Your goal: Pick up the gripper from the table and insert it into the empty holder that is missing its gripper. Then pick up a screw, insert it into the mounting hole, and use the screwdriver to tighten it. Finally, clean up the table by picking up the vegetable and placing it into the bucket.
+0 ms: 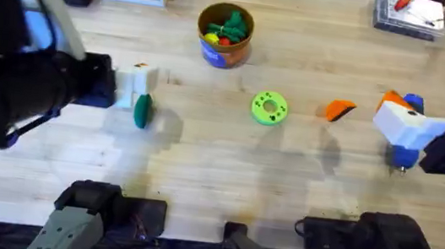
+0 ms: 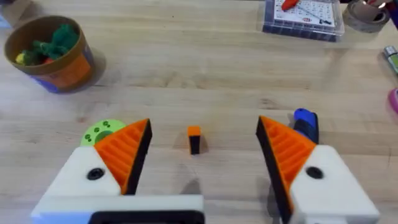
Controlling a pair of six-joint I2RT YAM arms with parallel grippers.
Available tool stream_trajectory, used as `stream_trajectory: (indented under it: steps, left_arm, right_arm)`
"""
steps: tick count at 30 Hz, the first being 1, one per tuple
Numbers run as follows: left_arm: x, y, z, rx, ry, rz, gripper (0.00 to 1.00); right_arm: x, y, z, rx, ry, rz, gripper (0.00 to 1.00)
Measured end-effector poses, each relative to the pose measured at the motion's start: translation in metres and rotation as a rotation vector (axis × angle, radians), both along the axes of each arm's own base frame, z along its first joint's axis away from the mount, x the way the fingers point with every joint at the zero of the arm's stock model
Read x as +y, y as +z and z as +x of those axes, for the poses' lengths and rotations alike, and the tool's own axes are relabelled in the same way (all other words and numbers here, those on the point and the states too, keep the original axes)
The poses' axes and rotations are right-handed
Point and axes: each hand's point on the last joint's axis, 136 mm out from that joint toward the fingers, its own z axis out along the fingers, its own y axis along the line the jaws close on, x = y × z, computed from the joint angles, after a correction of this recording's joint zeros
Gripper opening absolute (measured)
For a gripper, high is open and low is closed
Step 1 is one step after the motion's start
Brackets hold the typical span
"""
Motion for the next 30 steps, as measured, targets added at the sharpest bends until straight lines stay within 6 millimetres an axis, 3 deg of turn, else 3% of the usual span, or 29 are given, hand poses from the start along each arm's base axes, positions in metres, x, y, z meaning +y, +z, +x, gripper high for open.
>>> stream_trajectory:
  steps: [1, 6, 7, 11, 12, 18, 26, 30]
  left_arm:
    - [-0.002, -0.004, 0.001, 0.022, -0.004, -0.011, 0.956]
    - [-0.010, -0.016, 0.005, 0.081, -0.032, -0.046, 0.193]
    - [-0.010, -0.016, 0.006, 0.084, -0.039, -0.045, 0.285]
    - [-0.019, -0.015, 0.007, 0.077, -0.062, -0.092, 0.907]
    - [-0.024, -0.012, 0.009, 0.065, -0.080, -0.118, 0.965]
    - [-0.069, 0.037, 0.037, -0.153, -0.270, -0.319, 0.986]
    - [-0.086, 0.035, 0.024, -0.097, -0.323, -0.427, 0.985]
    - [-0.093, 0.047, 0.032, -0.201, -0.399, -0.381, 0.986]
  right_arm:
    - [0.000, -0.001, 0.000, 0.003, 0.000, 0.000, 0.994]
    - [0.000, -0.004, -0.002, 0.017, 0.000, 0.000, 0.994]
    - [0.000, -0.004, -0.002, 0.018, 0.000, 0.000, 0.994]
    - [0.000, -0.004, -0.002, 0.018, -0.002, -0.001, 0.994]
    - [0.000, -0.004, -0.002, 0.018, -0.002, -0.001, 0.994]
    - [0.000, -0.004, -0.002, 0.018, -0.002, -0.001, 0.994]
    - [0.000, -0.004, -0.002, 0.018, -0.002, -0.001, 0.994]
    - [0.000, -0.004, -0.002, 0.018, -0.002, -0.001, 0.994]
